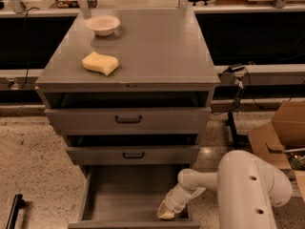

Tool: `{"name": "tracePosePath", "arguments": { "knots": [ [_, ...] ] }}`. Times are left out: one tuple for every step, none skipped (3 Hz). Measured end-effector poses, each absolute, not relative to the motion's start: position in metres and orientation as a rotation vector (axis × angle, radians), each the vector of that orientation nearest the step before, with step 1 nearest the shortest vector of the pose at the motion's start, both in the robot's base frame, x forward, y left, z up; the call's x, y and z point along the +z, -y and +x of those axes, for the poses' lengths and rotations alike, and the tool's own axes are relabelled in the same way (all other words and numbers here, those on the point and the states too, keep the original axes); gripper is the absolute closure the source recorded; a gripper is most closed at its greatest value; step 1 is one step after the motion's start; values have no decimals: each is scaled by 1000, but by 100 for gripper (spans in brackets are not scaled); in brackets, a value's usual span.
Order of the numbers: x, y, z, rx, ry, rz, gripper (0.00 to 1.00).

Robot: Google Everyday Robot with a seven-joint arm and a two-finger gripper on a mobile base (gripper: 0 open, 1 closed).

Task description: Open bottom drawer

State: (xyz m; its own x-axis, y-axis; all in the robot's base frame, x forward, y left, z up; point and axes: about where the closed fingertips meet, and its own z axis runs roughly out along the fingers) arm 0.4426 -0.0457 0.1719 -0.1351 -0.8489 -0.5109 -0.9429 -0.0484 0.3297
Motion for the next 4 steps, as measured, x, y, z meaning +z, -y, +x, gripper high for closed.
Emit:
{"name": "tracePosePath", "arguments": {
  "knots": [
    [178,44,439,947,-2037,-1964,100],
    [206,42,438,948,-1948,-1951,100],
    [241,42,438,949,-1841,-1917,100],
    [263,44,438,948,-1841,-1852,82]
  ]
}}
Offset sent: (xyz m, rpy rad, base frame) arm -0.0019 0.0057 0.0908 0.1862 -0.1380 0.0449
